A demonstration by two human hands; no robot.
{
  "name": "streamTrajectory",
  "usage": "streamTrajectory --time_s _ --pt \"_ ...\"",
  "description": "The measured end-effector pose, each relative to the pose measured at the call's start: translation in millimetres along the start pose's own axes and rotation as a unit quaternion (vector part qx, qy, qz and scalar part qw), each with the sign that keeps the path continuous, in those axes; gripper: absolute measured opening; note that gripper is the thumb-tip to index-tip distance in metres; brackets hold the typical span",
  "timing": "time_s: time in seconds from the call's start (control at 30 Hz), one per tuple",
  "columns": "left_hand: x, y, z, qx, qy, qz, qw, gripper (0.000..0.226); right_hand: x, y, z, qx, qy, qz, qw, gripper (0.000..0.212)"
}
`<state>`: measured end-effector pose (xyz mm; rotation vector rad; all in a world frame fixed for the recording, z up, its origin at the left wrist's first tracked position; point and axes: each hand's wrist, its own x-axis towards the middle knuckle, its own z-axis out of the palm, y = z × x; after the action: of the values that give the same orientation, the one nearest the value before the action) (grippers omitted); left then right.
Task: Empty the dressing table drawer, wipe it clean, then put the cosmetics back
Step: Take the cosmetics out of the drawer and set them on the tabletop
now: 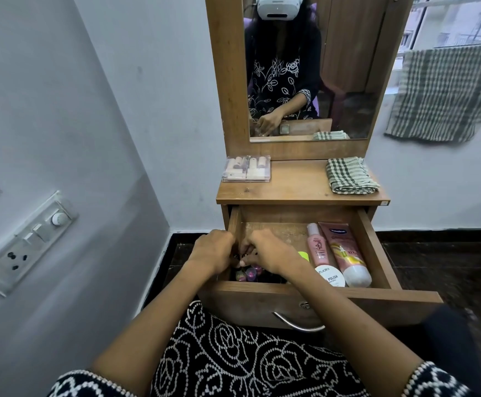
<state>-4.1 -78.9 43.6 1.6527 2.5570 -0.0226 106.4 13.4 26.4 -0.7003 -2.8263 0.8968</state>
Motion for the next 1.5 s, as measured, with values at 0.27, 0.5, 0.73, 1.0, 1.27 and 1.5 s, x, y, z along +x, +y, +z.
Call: streamTrajectory --time_s 0.27,0.5,0.73,1.0,1.27,1.5 --pt "-1.5 -0.5 -0.9 -0.014 0.015 0.024 1.000 0.028 -1.1 0.2 3.5 0.027 0.020 -0.001 0.999 0.016" --pt "-1.4 -4.5 -7.3 -0.022 0.033 0.039 0.998 0.030 -1.6 -0.1 2.5 0.048 0.052 -0.021 0.997 0.010" --pt "-0.5 -7.1 -27.2 -0.026 0.075 0.054 0.995 0.027 2.9 -5.9 -11.6 0.056 0.114 -0.049 0.991 0.010" --pt "7.4 -15.8 -63.1 -0.026 0.161 0.040 0.986 0.030 22.3 -24.8 -51.1 0.072 0.161 -0.113 0.978 0.011" --pt "46.5 -23.7 -100.8 -0.078 0.224 0.033 0.971 0.022 62.2 -38.2 -106.4 0.046 0.217 -0.124 0.967 0.018" --pt "87.3 -29.1 -96.6 -0.095 0.214 0.016 0.972 0.023 100.1 -30.5 -115.1 0.042 0.206 -0.095 0.973 0.018"
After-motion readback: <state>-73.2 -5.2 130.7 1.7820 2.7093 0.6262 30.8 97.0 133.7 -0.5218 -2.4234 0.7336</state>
